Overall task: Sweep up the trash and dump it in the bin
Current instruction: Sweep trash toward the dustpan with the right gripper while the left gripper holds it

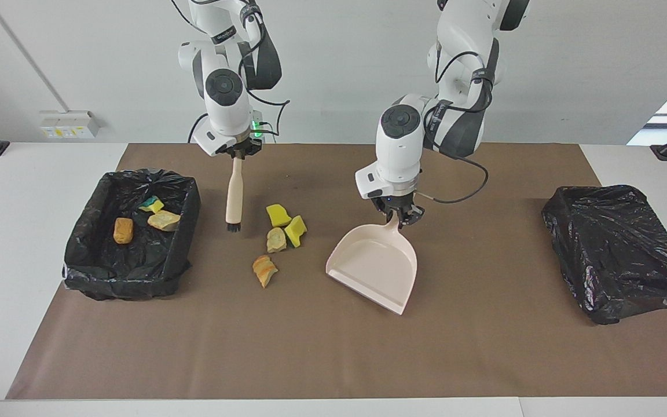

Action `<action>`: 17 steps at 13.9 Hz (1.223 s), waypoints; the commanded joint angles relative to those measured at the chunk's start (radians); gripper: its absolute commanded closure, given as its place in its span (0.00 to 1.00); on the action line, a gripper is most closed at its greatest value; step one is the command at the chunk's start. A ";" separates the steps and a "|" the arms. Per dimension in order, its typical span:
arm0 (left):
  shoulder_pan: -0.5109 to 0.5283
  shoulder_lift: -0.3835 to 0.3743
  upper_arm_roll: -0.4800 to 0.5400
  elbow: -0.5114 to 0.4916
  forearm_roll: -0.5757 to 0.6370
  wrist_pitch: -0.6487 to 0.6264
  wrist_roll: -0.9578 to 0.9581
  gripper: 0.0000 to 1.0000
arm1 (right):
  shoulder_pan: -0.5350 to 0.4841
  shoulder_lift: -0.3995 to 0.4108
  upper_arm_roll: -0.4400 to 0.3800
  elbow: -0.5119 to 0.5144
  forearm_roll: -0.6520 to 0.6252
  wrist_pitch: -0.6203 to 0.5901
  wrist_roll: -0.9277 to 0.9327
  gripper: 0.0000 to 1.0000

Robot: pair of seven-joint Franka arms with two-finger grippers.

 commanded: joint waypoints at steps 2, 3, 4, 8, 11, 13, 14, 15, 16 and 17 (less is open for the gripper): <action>0.048 -0.104 0.001 -0.130 0.012 -0.023 0.403 1.00 | 0.002 0.005 0.008 -0.045 0.008 0.068 0.013 1.00; 0.048 -0.111 0.001 -0.144 0.014 -0.023 0.500 1.00 | 0.003 0.038 0.008 -0.047 0.014 0.108 0.021 1.00; 0.048 -0.130 0.001 -0.174 0.014 -0.014 0.565 1.00 | 0.002 0.070 0.008 -0.041 0.056 0.125 0.013 1.00; -0.005 -0.179 0.003 -0.273 0.029 0.032 0.617 1.00 | 0.046 0.138 0.009 -0.022 0.089 0.191 -0.014 1.00; -0.030 -0.174 -0.002 -0.294 0.069 0.100 0.613 1.00 | 0.100 0.210 0.011 0.005 0.132 0.260 -0.022 1.00; -0.056 -0.180 -0.002 -0.311 0.071 0.108 0.611 1.00 | 0.150 0.212 0.011 0.015 0.262 0.268 -0.010 1.00; -0.053 -0.179 -0.002 -0.314 0.071 0.111 0.610 1.00 | 0.175 0.206 0.011 0.016 0.328 0.274 -0.007 1.00; -0.050 -0.181 -0.002 -0.316 0.069 0.111 0.601 1.00 | 0.207 0.203 0.011 0.016 0.368 0.282 -0.008 1.00; -0.046 -0.184 -0.003 -0.323 0.069 0.111 0.579 1.00 | 0.229 0.200 0.012 0.015 0.409 0.291 0.001 1.00; -0.041 -0.185 -0.003 -0.334 0.069 0.115 0.572 1.00 | 0.255 0.195 0.011 0.015 0.508 0.303 0.002 1.00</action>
